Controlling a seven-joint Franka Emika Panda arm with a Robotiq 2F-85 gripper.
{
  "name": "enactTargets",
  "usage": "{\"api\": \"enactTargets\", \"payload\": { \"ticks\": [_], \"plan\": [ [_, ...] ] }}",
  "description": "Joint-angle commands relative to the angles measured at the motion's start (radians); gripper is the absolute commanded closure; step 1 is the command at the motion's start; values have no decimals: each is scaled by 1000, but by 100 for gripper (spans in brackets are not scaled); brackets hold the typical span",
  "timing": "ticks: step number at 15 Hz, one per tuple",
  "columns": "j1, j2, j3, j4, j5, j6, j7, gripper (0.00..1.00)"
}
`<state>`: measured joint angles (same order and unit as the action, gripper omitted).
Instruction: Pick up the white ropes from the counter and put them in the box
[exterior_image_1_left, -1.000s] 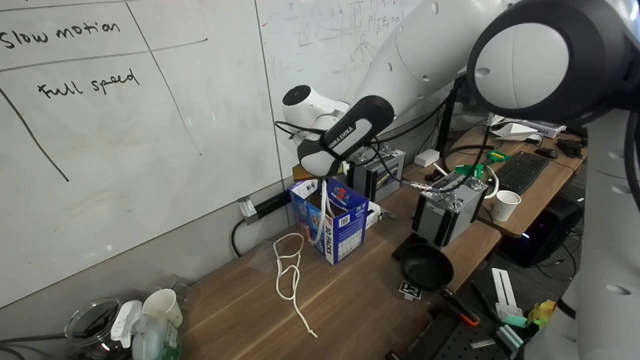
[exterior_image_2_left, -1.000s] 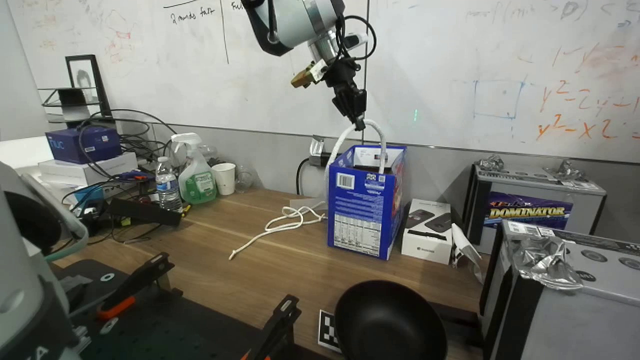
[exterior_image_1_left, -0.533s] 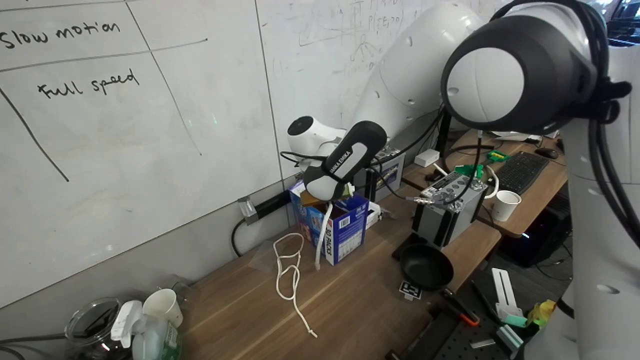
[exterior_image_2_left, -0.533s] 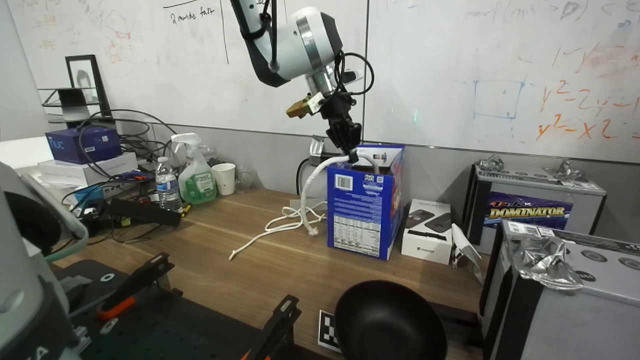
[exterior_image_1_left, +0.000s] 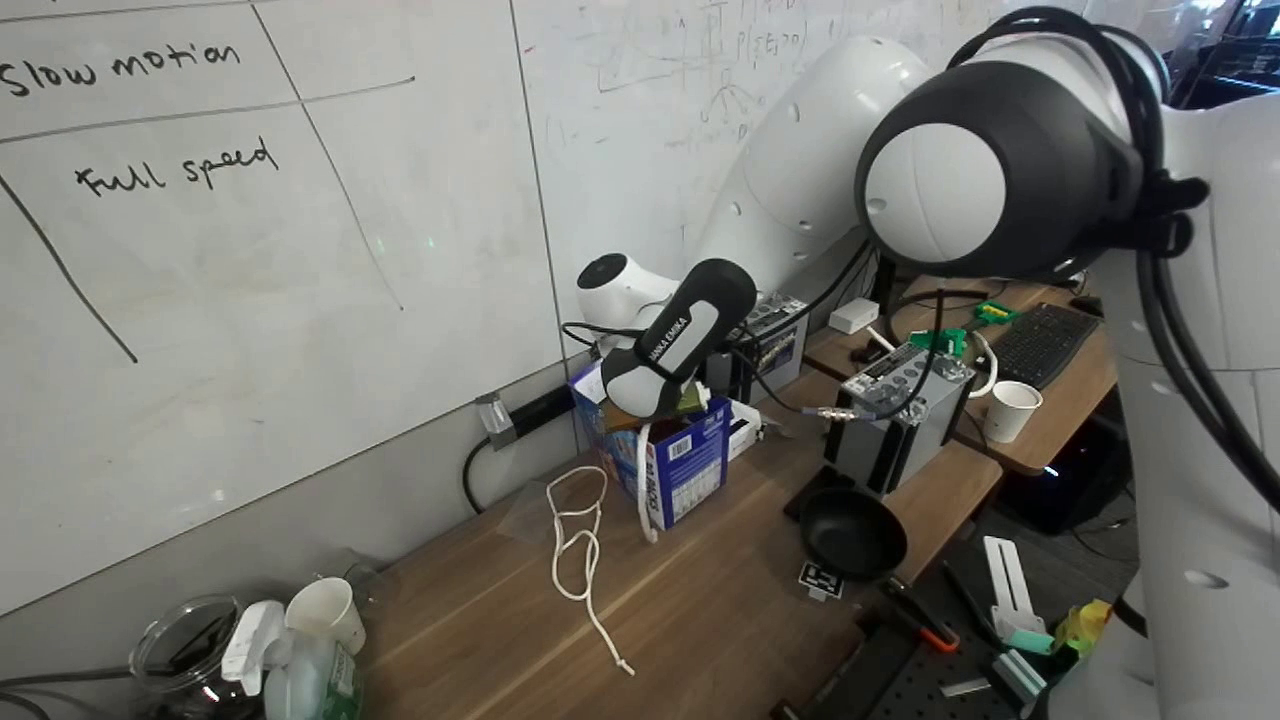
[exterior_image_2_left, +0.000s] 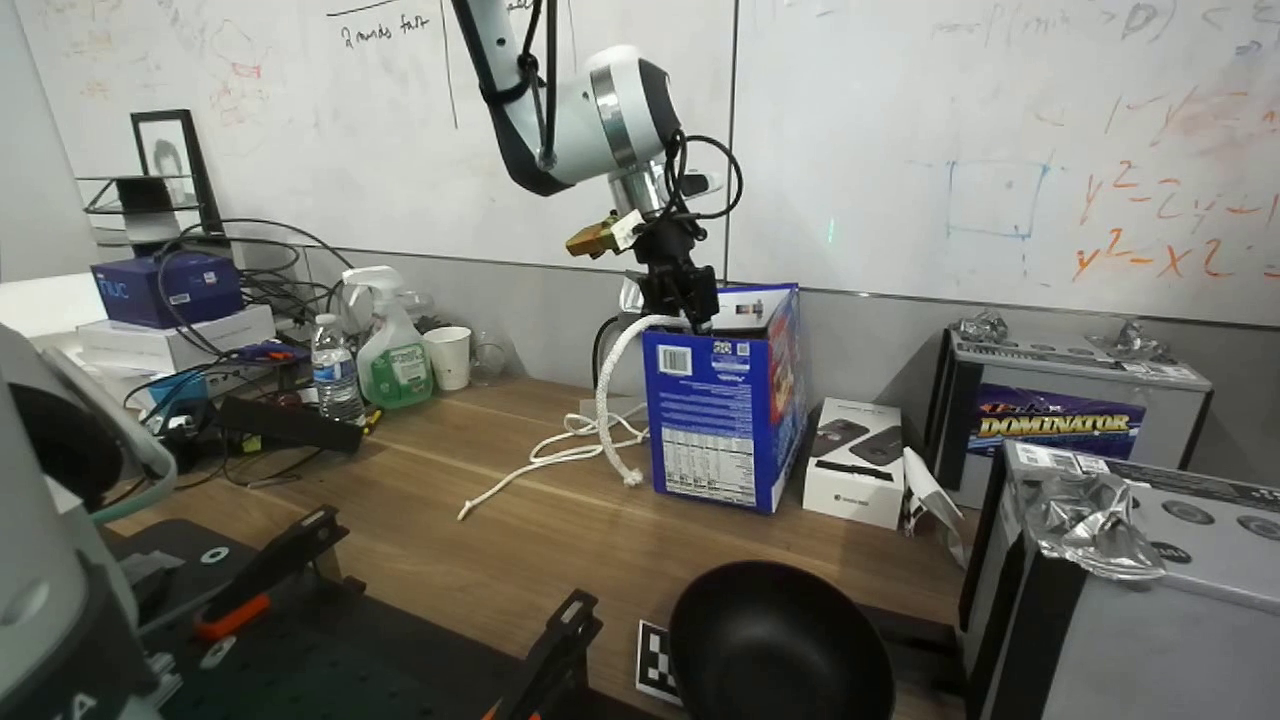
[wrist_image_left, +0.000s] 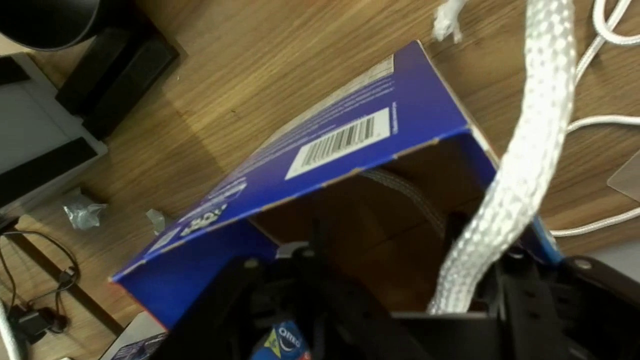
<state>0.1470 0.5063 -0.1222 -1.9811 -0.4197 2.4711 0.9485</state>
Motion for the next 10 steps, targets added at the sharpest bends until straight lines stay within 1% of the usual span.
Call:
{"api": "enactTargets", "payload": {
  "ticks": [1,2,10],
  "plan": [
    [17,2,-9,13,27,-4,-35,5],
    [20,-3,-11,14,25,-6,-34,0],
    [67,-94,-39,42,-26,-10,5,0]
  ]
}}
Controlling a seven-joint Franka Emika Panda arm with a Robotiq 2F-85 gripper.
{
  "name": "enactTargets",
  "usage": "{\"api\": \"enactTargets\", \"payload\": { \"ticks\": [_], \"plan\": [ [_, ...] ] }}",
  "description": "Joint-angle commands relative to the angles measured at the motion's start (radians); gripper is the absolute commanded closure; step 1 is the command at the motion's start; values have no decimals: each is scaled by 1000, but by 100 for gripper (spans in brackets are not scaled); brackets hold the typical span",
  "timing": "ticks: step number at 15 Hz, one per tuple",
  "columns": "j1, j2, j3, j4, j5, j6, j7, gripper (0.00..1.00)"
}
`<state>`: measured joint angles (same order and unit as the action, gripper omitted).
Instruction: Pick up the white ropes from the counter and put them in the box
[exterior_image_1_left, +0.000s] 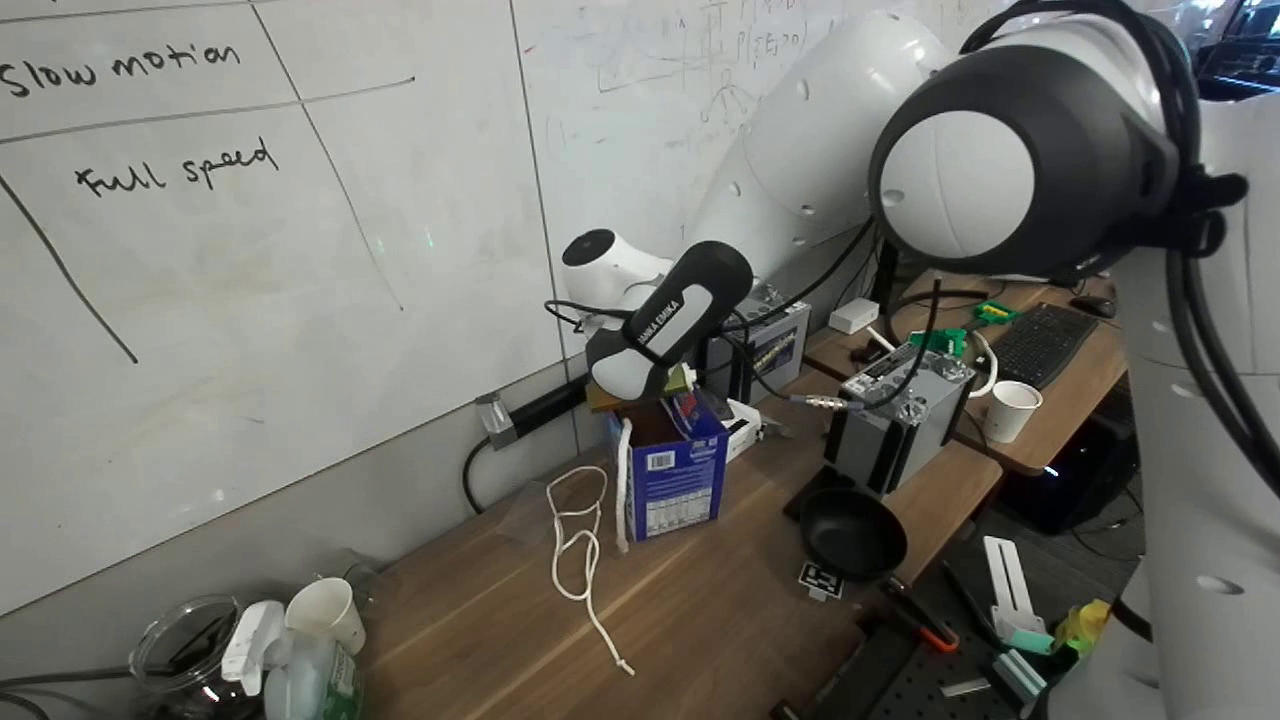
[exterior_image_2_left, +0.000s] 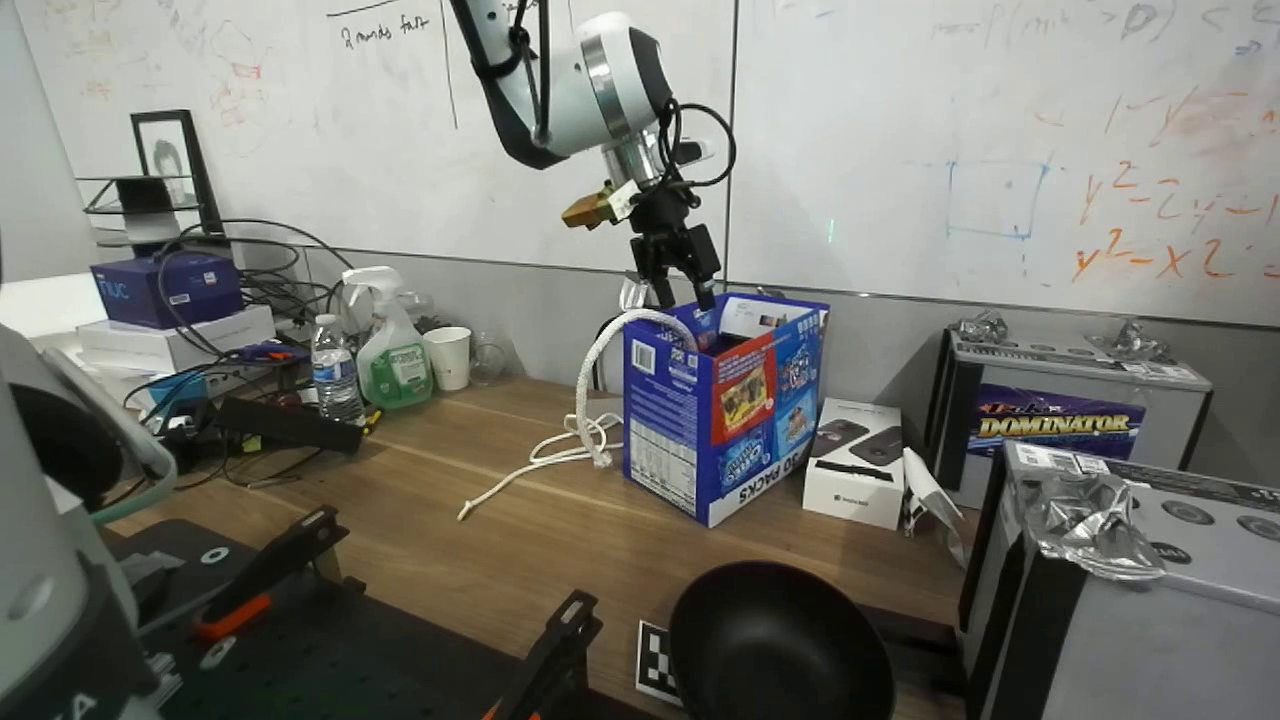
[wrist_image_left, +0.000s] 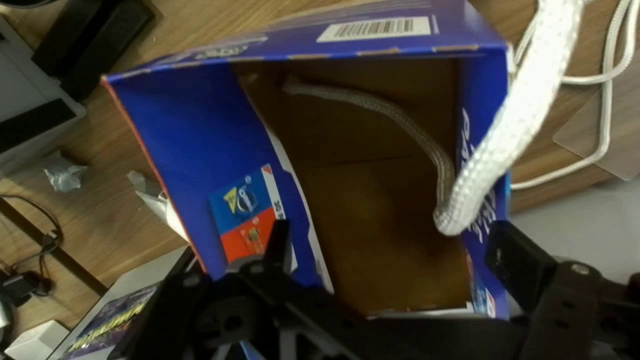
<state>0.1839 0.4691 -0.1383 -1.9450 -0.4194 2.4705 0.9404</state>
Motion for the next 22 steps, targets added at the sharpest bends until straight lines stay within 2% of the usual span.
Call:
{"api": "enactTargets", "payload": {
  "ticks": [1,5,10,16,18,22],
  "plan": [
    [34,-69,-23,10,-34,-7,19,0],
    [32,-134,18,-3,-1,2,4,0],
    [21,-195,134,-48,152,-23,-102,0],
    [32,-225,246,-111,337,-120,-240,0],
    [43,-234,261,-161,359,-118,-245,0],
    [80,-239,265,-273,331,-79,-202,0]
  ]
}}
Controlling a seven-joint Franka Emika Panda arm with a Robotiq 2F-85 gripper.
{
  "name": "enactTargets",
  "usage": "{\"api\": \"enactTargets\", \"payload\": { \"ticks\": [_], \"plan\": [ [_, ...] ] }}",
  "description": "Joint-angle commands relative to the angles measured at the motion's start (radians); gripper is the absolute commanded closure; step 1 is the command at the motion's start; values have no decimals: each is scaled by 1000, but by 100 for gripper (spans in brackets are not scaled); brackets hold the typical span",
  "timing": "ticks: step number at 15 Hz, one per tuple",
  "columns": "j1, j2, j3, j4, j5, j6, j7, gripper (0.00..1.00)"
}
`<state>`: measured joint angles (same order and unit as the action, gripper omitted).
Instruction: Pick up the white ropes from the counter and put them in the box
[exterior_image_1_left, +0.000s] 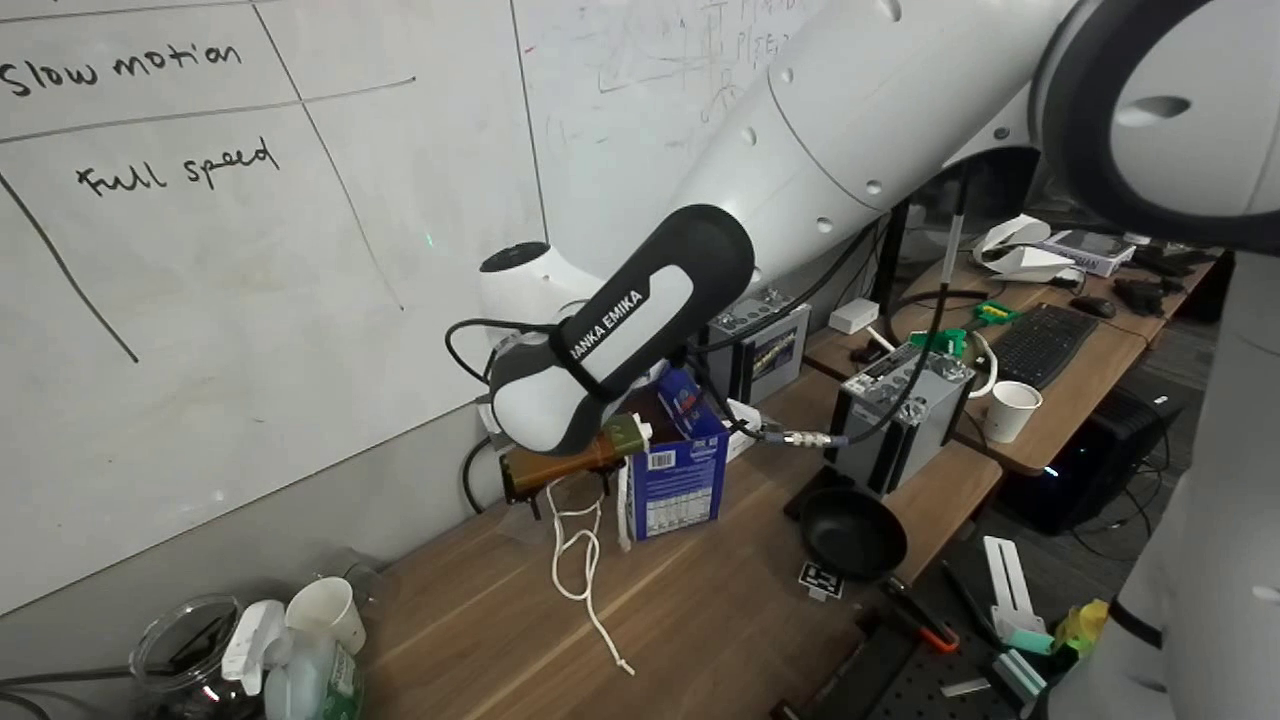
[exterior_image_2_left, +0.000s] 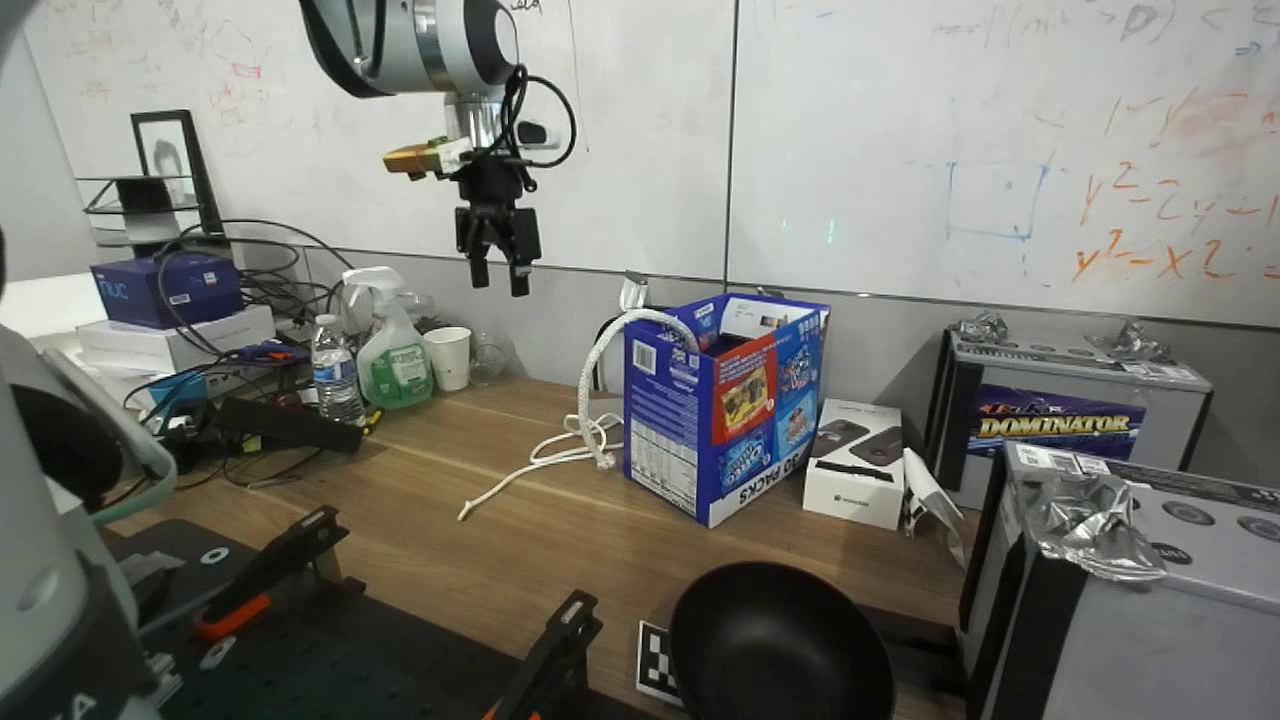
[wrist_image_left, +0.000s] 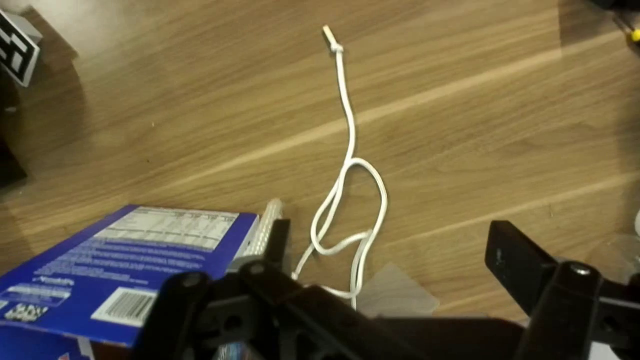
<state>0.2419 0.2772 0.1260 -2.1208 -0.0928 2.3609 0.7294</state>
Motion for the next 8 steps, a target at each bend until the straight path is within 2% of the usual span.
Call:
{"api": "enactTargets", "payload": {
  "ticks": [1,4,8],
  "plan": [
    [31,-42,3,-122,2,40,12,0],
    [55,-18,-4,-181,-21,99,34,0],
    [94,35,-52,-226,-139,231,138,0]
  ]
}}
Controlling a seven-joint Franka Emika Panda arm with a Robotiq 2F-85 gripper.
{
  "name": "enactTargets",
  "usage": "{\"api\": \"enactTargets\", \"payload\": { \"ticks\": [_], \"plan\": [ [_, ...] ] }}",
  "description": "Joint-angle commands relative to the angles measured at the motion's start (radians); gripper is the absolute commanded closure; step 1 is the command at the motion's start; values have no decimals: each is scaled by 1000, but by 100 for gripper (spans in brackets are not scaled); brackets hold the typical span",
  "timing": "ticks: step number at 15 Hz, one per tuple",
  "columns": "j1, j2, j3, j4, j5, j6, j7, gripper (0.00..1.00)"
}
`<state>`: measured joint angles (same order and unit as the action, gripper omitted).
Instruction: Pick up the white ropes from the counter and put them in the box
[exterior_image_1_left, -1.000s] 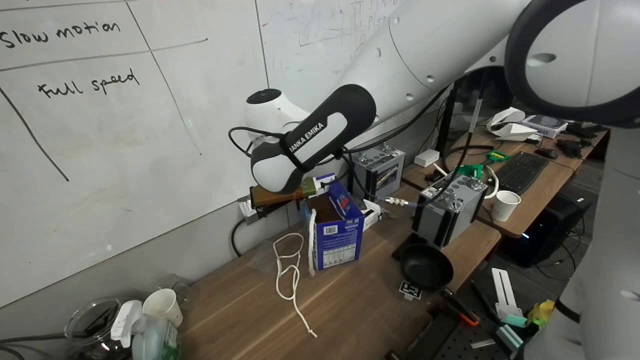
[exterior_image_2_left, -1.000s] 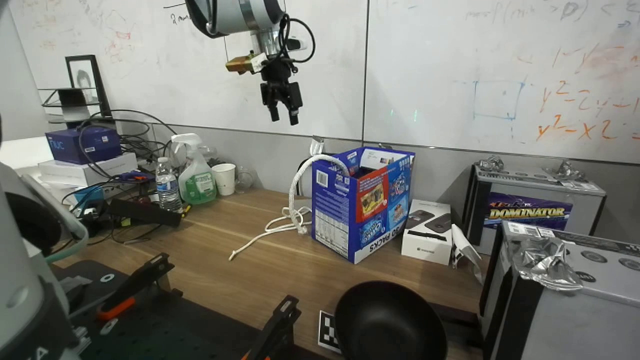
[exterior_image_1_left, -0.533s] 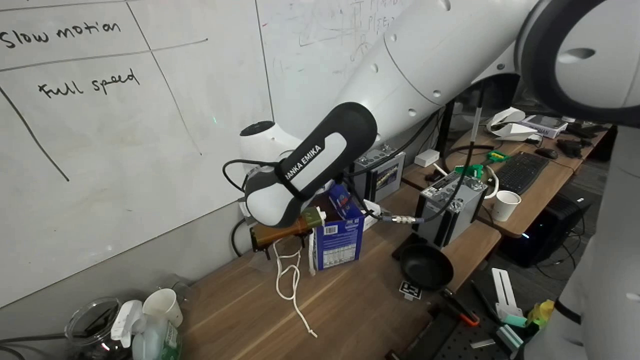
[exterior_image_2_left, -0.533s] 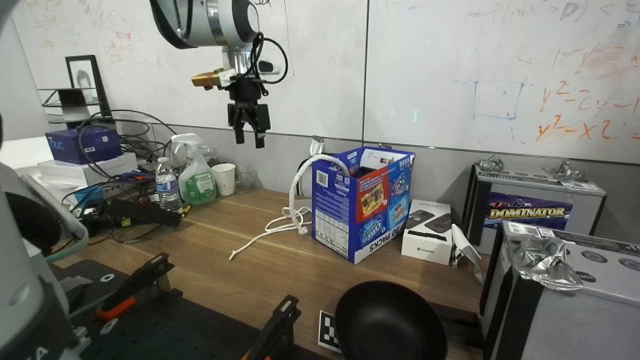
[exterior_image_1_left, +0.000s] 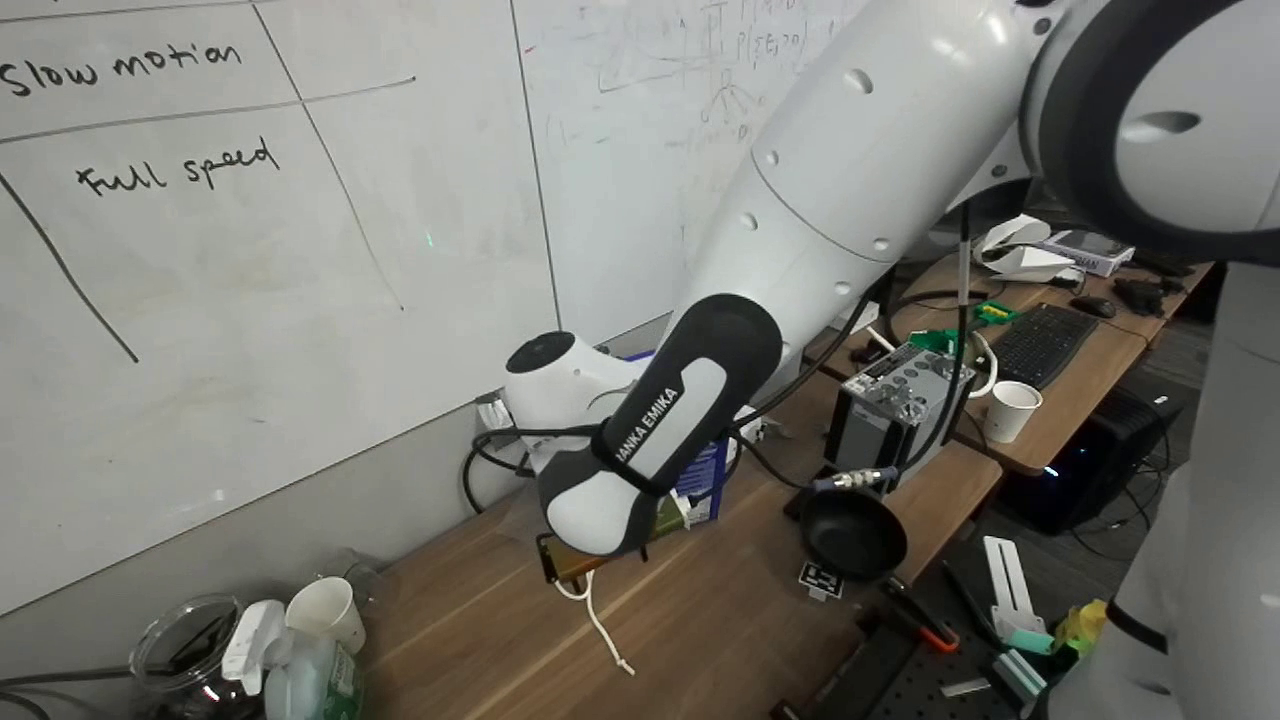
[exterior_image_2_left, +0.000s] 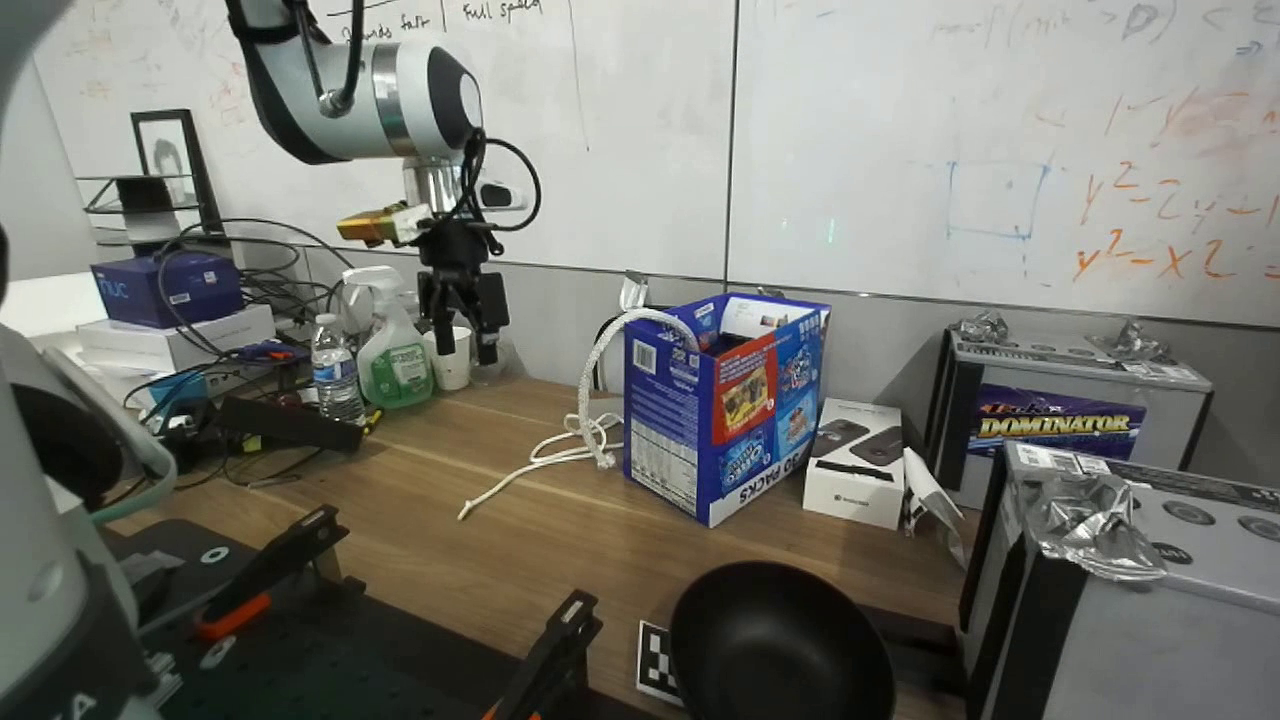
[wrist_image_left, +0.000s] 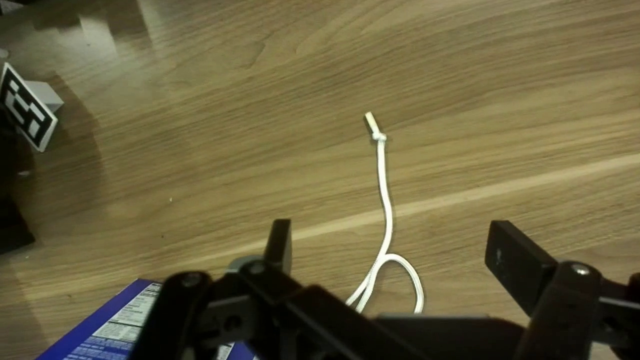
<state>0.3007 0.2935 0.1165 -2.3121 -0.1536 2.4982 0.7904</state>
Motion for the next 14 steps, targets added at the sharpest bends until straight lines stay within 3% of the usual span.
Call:
{"api": "enactTargets", "payload": {
  "ticks": [1,6,14],
  "plan": [
    [44,38,-60,-37,-110,124,104,0],
    [117,168,-188,13,-262,233,256,0],
    [272,331,-409,124,-309,363,412,0]
  ]
}}
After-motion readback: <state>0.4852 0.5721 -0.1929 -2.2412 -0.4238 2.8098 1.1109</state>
